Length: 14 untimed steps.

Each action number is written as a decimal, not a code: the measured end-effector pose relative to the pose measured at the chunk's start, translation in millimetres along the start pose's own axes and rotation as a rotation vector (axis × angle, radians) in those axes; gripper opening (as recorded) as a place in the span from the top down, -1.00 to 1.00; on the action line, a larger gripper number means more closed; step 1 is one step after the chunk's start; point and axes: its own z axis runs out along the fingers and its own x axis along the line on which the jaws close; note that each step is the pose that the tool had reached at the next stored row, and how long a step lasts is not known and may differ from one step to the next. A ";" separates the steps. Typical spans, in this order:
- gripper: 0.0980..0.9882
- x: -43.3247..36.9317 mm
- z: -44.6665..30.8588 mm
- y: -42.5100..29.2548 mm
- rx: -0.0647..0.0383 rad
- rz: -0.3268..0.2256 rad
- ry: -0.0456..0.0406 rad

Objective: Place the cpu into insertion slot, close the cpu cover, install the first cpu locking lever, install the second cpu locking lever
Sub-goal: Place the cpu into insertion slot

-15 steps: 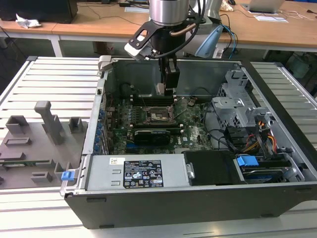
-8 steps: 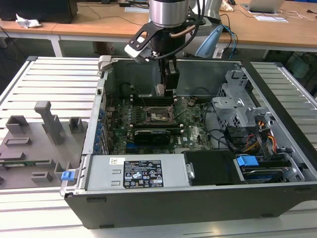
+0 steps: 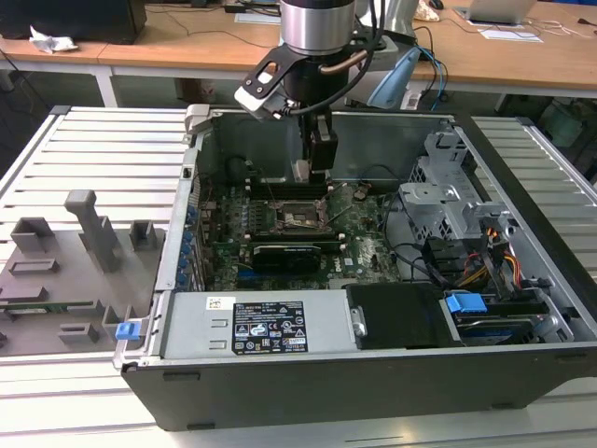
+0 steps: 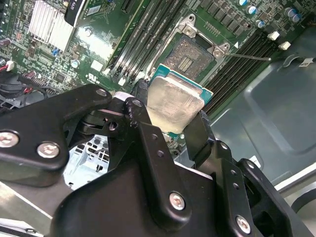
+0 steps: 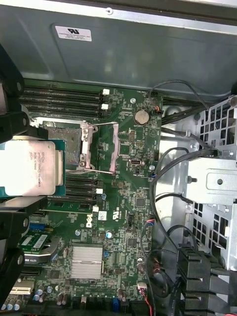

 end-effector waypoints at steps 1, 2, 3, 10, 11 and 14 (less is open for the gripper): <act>0.01 0.0 0.4 -0.1 0.000 0.000 0.0000; 0.01 0.0 0.6 -0.1 0.000 0.000 0.0000; 0.01 0.0 1.1 -0.1 0.000 0.000 0.0000; 0.01 -0.1 8.6 -0.8 0.000 0.054 -0.0052; 0.01 -0.1 8.9 -0.8 0.000 0.057 -0.0056; 0.01 -0.1 9.5 -0.9 0.000 0.065 -0.0085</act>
